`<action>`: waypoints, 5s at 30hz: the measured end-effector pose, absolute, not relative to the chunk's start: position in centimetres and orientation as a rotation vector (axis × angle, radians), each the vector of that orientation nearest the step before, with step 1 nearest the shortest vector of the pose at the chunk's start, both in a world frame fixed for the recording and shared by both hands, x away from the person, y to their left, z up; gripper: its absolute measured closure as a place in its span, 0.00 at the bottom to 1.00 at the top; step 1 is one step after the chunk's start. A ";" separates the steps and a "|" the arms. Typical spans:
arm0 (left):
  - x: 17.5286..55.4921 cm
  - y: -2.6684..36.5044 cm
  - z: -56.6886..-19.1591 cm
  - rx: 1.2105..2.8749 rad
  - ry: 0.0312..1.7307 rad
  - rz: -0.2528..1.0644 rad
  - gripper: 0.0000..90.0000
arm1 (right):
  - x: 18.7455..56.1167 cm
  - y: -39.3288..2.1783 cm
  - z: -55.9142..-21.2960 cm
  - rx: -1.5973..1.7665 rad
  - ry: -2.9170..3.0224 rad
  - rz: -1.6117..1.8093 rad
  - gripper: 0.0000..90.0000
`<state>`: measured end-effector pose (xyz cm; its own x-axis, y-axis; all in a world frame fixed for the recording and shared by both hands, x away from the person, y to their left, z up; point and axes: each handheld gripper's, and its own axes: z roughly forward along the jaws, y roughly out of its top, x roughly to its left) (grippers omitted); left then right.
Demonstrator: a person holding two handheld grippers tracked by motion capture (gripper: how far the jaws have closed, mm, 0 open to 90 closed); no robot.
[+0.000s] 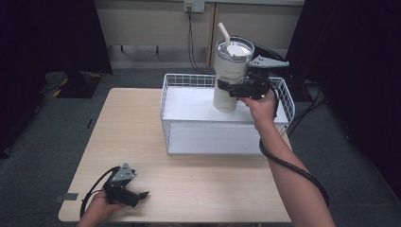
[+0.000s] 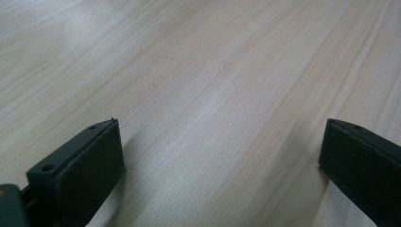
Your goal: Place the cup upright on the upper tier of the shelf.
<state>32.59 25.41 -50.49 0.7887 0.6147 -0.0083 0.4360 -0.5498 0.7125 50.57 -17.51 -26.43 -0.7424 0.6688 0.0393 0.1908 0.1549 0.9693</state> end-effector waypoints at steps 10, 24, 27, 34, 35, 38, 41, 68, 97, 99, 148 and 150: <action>32.6 25.4 -50.5 2.240 0.774 0.313 0.00 | 50.6 -17.6 -26.9 0.832 2.039 1.640 0.09; 32.6 25.4 -50.5 2.240 0.774 0.313 0.00 | 50.6 -17.9 -27.2 0.837 2.089 1.618 0.09; 32.6 25.4 -50.5 2.240 0.774 0.313 0.00 | 50.6 -18.1 -27.5 0.849 2.101 1.621 0.09; 32.6 25.4 -50.5 2.241 0.774 0.313 0.00 | 50.4 -18.4 -28.0 0.854 2.135 1.584 0.09; 32.6 25.4 -50.5 2.240 0.774 0.313 0.00 | 50.3 -18.4 -28.1 0.851 2.133 1.582 0.09; 32.6 25.4 -50.5 2.240 0.775 0.313 0.00 | 50.2 -18.6 -28.2 0.848 2.153 1.561 0.09; 32.6 25.4 -50.5 2.238 0.776 0.317 0.00 | 50.2 -18.9 -28.3 0.852 2.168 1.561 0.09; 32.6 25.4 -50.5 2.234 0.779 0.313 0.00 | 46.6 -21.0 -28.4 0.780 2.234 1.492 0.09; 32.6 25.4 -50.5 2.239 0.776 0.313 0.00 | 42.6 -20.6 -28.4 0.655 2.289 1.531 0.09; 32.6 25.4 -50.5 2.240 0.776 0.314 0.00 | 42.2 -20.5 -28.6 0.644 2.288 1.535 0.09; 32.6 25.4 -50.5 2.239 0.776 0.314 0.00 | 36.9 -22.7 -40.2 0.655 2.425 1.537 0.09; 32.6 25.4 -50.5 2.239 0.776 0.314 0.00 | 36.7 -22.9 -41.5 0.667 2.446 1.523 0.09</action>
